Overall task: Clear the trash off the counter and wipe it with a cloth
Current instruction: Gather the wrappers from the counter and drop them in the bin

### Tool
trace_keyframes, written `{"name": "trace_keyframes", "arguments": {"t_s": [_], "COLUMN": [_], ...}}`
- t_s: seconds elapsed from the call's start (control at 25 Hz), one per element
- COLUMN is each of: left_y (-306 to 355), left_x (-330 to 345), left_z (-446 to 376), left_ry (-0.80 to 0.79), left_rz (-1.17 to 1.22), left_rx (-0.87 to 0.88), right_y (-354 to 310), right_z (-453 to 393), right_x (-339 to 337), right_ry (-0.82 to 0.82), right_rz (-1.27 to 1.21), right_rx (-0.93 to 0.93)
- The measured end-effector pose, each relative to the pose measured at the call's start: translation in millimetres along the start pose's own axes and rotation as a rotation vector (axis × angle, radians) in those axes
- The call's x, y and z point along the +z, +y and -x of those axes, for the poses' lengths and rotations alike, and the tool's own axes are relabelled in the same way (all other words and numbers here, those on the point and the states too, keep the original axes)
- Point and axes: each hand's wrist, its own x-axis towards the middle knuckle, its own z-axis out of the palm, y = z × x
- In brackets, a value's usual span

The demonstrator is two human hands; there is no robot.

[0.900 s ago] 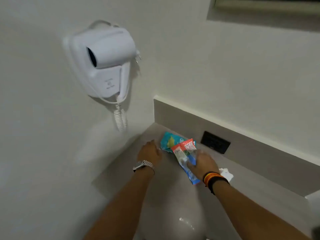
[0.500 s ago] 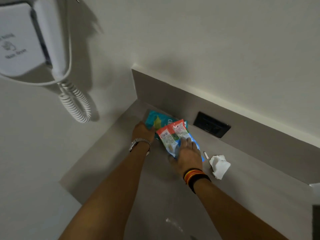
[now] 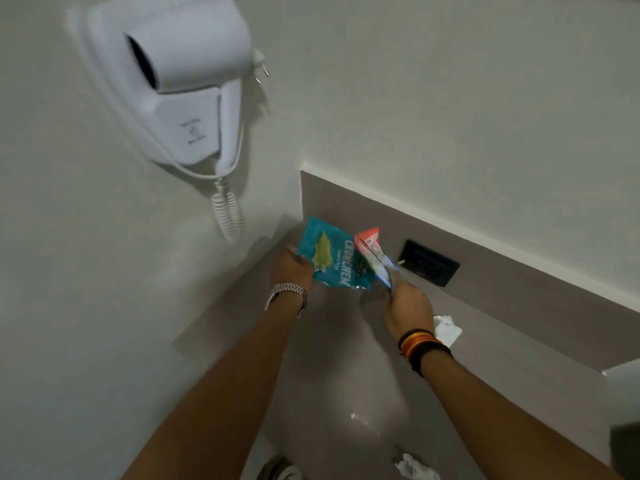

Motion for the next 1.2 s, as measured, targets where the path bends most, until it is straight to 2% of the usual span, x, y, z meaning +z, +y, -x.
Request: {"name": "trace_keyframes", "arguments": {"t_s": [0.2,0.36,0.56,0.72,0.88,1.04,1.12,1.2], "left_y": [-19,-67,-165,-253,-337,-419,-459,-490], "left_x": [-80,-137,-195,-217,-181,-105,-61,-21], "left_z": [83,137,188,216,243,258,262,260], "left_ry": [0.143,0.231,0.298,0.282,0.257,0.135,0.119,0.116], "left_rz": [0.029,-0.016,-0.120,-0.175,-0.237,-0.250,-0.249,-0.222], "left_rx": [0.093,0.102,-0.041,-0.152,-0.294,-0.443,-0.488,-0.514], "right_y": [-54,-101,-137,-137,-102,-45,-9,23], "right_z": [65,134,220,256,280,294,296,295], "right_x": [-39,-35,15,72,147,230,272,308], "right_ry": [0.053,-0.011,-0.191,-0.414,-0.612,-0.857,-0.987,-1.048], "right_rz": [-0.045,-0.111,-0.211,-0.253,-0.150,-0.025,0.028,0.043], "right_rx": [-0.082,-0.177,-0.267,-0.230,-0.169,-0.044,0.032,0.135]}}
